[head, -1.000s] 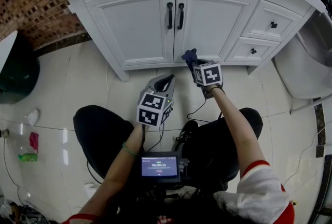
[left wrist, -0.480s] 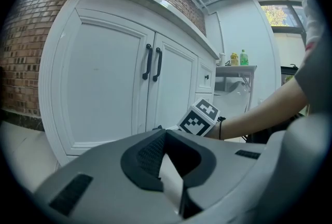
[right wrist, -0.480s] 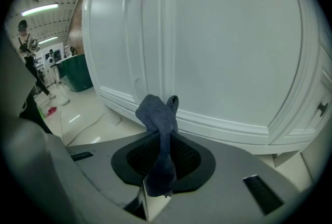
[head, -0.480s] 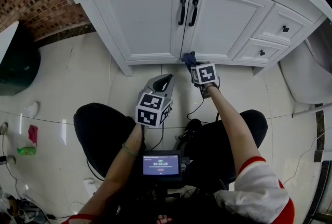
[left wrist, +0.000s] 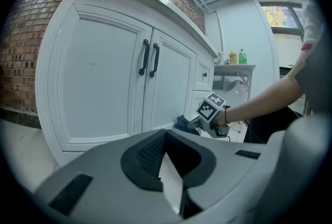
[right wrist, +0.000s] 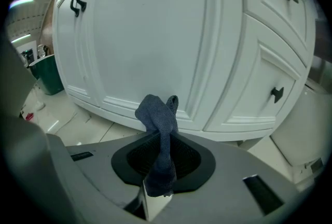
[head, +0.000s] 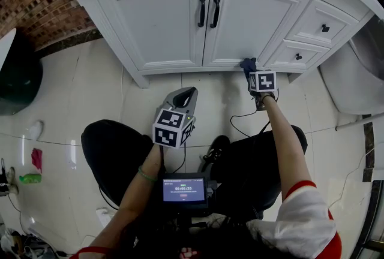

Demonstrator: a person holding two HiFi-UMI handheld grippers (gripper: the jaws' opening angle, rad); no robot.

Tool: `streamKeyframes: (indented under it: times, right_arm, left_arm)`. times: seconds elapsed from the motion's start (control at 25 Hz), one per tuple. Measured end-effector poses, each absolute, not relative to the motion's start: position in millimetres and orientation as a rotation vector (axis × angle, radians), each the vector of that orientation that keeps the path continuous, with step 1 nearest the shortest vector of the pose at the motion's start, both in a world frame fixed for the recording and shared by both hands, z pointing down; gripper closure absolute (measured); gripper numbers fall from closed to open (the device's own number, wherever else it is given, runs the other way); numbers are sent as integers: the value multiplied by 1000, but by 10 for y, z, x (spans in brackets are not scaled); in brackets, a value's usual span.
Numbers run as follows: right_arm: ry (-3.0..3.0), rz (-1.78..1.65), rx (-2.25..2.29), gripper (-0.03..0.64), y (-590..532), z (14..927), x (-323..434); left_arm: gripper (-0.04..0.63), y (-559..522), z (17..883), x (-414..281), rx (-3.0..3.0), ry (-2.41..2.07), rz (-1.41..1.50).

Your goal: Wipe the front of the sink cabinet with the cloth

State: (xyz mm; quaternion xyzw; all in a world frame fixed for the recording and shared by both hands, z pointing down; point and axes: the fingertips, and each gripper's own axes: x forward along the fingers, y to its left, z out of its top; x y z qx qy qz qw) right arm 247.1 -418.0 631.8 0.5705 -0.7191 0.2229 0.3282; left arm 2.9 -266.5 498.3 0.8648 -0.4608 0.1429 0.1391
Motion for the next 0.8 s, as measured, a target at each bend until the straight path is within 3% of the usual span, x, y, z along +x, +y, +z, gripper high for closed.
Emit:
streamKeyframes:
  times: [0.4, 0.8]
  right_arm:
    - [-1736, 769, 1738, 552, -4032, 6365, 3307]
    - [-2138, 754, 1709, 552, -3937, 5461, 2387]
  left_arm:
    - [575, -2639, 4987, -74, 2478, -1373, 446]
    - [575, -2490, 4780, -220, 2486, -1439, 414]
